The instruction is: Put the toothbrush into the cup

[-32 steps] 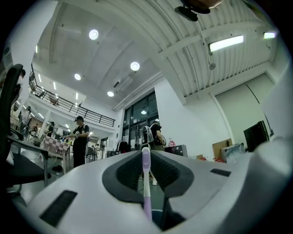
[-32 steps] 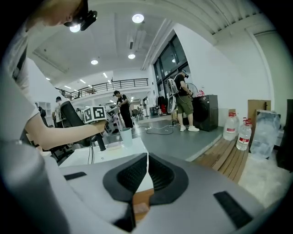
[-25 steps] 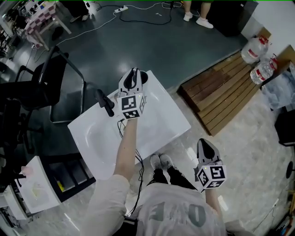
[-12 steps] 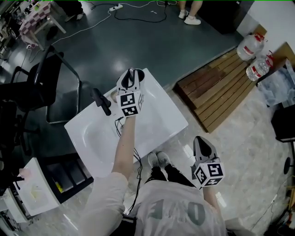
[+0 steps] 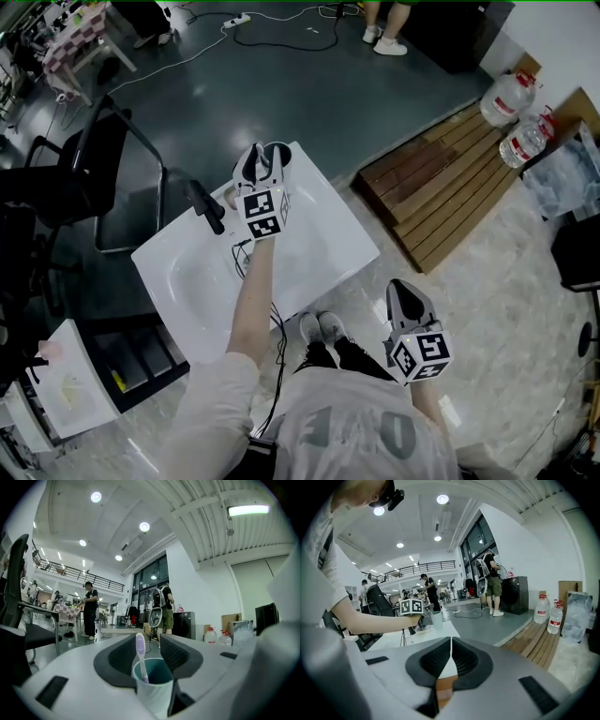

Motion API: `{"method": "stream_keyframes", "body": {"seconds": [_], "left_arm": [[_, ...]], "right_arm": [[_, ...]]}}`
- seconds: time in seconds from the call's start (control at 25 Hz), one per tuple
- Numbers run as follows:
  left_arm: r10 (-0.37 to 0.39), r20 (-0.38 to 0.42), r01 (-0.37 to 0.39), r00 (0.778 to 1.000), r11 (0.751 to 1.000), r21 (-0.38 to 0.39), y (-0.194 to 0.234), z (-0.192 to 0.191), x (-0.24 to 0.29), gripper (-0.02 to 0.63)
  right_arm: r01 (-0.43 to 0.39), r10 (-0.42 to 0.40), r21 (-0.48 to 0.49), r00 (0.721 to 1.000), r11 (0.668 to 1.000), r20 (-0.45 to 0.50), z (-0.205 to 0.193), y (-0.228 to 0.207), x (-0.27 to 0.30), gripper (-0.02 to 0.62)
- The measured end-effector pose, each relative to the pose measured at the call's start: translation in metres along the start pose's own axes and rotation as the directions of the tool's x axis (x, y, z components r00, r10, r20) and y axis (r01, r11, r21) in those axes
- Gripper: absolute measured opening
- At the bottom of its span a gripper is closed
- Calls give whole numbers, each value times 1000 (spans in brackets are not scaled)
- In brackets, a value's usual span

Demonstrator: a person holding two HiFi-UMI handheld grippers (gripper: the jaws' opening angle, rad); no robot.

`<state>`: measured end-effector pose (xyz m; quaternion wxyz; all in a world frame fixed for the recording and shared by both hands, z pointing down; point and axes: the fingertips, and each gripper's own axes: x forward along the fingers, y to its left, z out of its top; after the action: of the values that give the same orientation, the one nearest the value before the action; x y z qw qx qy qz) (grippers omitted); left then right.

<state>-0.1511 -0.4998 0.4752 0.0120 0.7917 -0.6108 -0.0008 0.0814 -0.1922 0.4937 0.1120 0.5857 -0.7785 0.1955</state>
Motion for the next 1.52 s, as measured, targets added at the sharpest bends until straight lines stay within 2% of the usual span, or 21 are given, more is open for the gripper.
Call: {"method": "stream_keyframes", "body": {"seconds": [0.44, 0.64, 0.8, 0.96, 1.16, 1.28, 1.4, 1.52], "left_arm": [[35, 70, -38, 997, 998, 41, 9, 47, -13, 141], [42, 138, -52, 990, 996, 68, 8, 94, -25, 141], [29, 219, -48, 975, 995, 85, 4, 151, -47, 140], [12, 301, -32, 954, 998, 63, -12, 215, -98, 140], [-41, 357, -27, 933, 983, 184, -46, 266, -174, 140], [-23, 353, -55, 935, 977, 208, -62, 267, -213, 112], [48, 333, -121, 942, 972, 202, -70, 253, -250, 69], [116, 312, -184, 943, 962, 200, -62, 233, -281, 53]], "right_arm": [[-51, 51, -7, 998, 999, 37, 10, 7, -2, 32], [-100, 103, -35, 990, 994, 99, 35, 18, 5, 32], [-152, 162, -72, 973, 986, 163, 64, 33, 17, 32], [-213, 234, -113, 944, 971, 232, 99, 47, 24, 32], [-303, 337, -152, 885, 941, 320, 143, 73, 27, 32], [-344, 394, -198, 850, 918, 348, 161, 89, 28, 32], [-377, 452, -263, 820, 888, 351, 169, 108, 26, 32], [-412, 506, -309, 785, 857, 358, 175, 134, 23, 32]]}}
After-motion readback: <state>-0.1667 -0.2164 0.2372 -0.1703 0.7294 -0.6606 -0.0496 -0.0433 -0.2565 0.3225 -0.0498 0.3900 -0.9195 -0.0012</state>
